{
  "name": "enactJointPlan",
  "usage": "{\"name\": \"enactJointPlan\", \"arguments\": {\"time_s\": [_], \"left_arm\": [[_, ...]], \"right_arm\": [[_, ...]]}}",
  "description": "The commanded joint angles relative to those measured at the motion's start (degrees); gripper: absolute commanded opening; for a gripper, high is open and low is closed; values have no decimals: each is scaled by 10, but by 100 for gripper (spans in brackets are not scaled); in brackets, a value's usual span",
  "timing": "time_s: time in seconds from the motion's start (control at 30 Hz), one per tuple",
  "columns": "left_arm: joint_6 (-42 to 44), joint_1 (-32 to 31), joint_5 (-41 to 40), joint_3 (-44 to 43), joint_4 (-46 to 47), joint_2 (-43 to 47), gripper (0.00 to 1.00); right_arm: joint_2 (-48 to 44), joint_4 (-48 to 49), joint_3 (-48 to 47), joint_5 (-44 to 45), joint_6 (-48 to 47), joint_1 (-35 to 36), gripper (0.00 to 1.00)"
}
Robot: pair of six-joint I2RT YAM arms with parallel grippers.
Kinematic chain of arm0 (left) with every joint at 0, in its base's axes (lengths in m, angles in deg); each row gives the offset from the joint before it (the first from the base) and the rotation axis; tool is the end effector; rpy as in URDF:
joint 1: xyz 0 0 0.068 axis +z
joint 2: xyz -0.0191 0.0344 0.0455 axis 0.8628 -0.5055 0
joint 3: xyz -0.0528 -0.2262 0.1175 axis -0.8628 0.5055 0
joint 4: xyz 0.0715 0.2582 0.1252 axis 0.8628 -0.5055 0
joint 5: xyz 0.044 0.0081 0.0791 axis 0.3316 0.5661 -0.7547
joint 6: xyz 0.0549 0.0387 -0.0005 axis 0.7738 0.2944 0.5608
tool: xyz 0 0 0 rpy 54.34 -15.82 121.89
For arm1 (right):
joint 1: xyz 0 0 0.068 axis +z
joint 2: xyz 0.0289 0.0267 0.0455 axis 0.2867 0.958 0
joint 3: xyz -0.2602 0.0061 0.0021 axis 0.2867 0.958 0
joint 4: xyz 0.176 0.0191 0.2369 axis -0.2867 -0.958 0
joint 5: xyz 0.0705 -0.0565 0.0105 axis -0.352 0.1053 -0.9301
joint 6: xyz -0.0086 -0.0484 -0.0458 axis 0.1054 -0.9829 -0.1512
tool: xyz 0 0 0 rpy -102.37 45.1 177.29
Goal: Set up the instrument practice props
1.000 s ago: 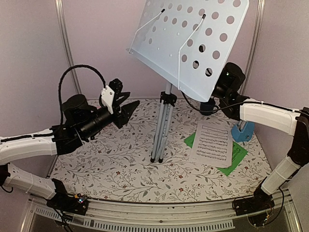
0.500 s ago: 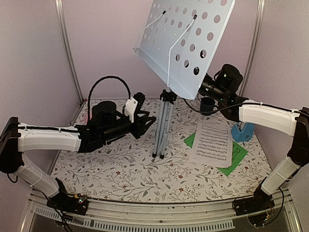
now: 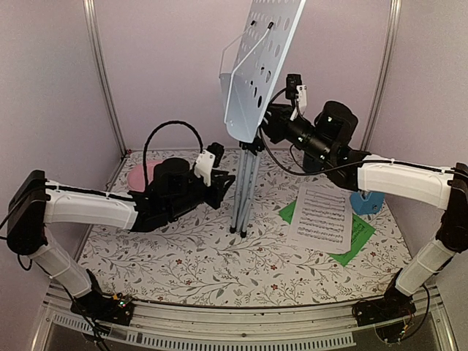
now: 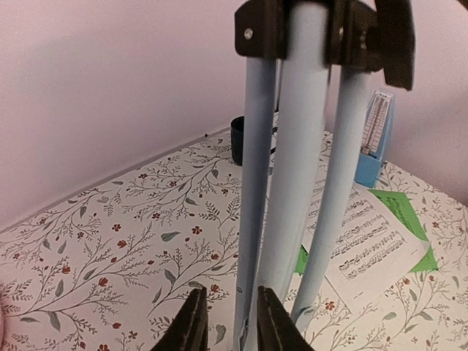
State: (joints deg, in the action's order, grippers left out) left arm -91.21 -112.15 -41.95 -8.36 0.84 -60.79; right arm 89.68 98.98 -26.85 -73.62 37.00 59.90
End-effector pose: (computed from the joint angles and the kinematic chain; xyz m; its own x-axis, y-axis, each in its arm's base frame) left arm 0.2488 -0.3081 0.2124 -0.1841 0.0639 -0.9808 0.6524 0.7543 -0.0733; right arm 0.3075 0.2992 0.3596 0.0103 0.3056 -0.9521 -0.7970 0.5775 0.1767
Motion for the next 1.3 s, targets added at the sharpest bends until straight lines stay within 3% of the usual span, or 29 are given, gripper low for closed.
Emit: {"name": "enactJointPlan", "arguments": {"time_s": [0.0,0.23,0.43,0.7,1.1,1.27], "left_arm": [[12,-19,-42,-11,51,-5,19],[67,-63,-57,18,124,-4,1],[75,-65,-55,-18,111,-33,0],[66,-65,-150,-66,101,-79,0],[70,-58,-211,-93,100,-108,10],[68,-51,-210,-70,111,-105,26]], "right_arm": [[-27,117,-56,82,-35,26,0],[-22,113,-71,132,-68,49,0],[-19,113,-74,158,-72,59,0],[-17,113,-80,179,-70,71,0],[-6,91,-105,195,-59,78,0],[-5,89,-110,198,-62,78,0]]}}
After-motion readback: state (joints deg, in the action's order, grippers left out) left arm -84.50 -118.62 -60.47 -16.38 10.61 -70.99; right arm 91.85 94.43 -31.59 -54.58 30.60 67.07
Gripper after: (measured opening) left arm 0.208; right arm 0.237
